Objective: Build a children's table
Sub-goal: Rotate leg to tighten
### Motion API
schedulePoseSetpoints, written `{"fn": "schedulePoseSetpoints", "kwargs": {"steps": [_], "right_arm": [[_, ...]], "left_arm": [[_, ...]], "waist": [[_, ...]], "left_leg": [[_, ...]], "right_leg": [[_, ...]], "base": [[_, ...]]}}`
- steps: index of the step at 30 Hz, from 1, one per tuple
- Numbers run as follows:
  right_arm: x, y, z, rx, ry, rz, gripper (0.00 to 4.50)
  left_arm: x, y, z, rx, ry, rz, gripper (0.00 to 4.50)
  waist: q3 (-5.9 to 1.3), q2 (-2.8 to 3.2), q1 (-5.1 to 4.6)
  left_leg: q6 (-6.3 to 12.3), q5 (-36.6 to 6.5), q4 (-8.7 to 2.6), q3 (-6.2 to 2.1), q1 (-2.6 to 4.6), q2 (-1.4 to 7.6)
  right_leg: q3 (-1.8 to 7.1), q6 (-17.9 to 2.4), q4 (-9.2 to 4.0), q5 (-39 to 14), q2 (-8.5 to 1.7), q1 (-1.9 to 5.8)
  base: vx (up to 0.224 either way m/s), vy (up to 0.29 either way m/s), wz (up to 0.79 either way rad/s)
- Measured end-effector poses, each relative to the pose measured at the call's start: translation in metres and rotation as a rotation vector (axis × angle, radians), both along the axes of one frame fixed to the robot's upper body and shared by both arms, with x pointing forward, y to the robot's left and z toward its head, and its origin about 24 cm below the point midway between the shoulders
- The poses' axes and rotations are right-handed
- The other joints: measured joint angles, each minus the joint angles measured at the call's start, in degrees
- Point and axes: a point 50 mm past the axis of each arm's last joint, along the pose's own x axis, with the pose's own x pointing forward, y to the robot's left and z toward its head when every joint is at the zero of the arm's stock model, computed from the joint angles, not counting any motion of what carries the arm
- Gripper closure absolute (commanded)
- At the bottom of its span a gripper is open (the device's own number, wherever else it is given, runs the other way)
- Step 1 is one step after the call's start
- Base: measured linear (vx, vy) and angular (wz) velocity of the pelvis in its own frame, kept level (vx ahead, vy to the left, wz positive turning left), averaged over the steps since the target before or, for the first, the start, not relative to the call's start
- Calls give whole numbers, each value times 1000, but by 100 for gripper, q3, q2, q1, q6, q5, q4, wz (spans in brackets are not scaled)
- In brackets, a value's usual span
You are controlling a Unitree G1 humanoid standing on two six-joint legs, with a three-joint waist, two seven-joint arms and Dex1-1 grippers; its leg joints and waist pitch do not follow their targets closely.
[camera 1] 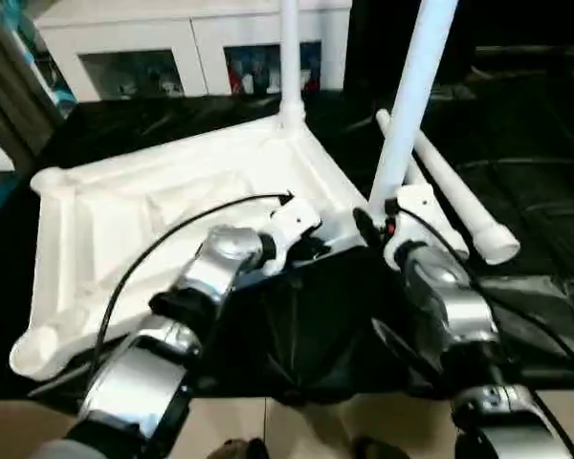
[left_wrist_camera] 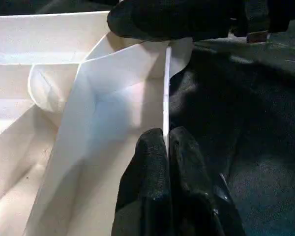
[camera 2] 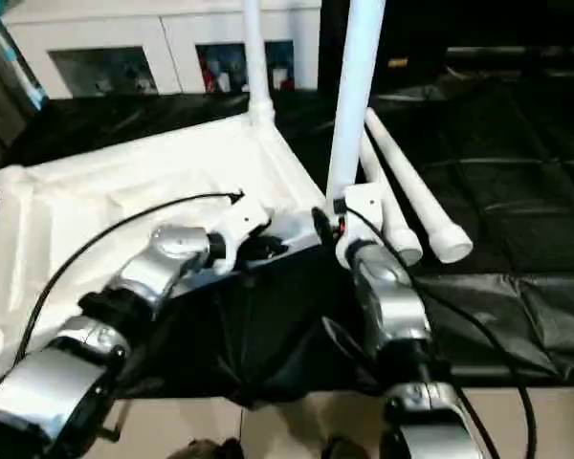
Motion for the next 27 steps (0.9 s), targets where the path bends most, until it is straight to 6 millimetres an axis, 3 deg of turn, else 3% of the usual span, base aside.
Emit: {"fn": "schedulePoseSetpoints", "kwargs": {"steps": [4,10,18,22,27], "right_arm": [[0,3,0,12,-25,34,80],[-12,-4,2,-52,-32,282,80],[-32,-26,12,-152,-22,581,80],[-36,-30,15,-144,-8,642,80],[-41,-34,13,-125,19,665,113]], "left_arm": [[-1,4,0,4,-7,-27,450],[-8,25,1,22,-10,-125,450],[-15,42,7,29,0,-289,450],[-17,46,9,28,14,-321,450],[-20,47,6,27,36,-348,450]], "waist": [[3,6,-19],[2,8,-41],[-7,22,158],[-7,21,197],[-6,20,209]], "left_leg": [[0,0,-1,1,-2,-2],[2,1,-33,-1,1,2],[39,11,-46,11,-26,27],[54,2,-6,12,-67,28],[51,4,17,9,-54,33]], "right_leg": [[3,-1,0,1,-1,-6],[-6,-14,16,44,0,-16],[-27,18,38,55,5,-48],[-25,-25,109,26,1,-101],[-22,-25,115,25,1,-81]], "base": [[0,0,0],[0,0,0],[44,-16,1],[0,0,0],[0,0,0]]}}
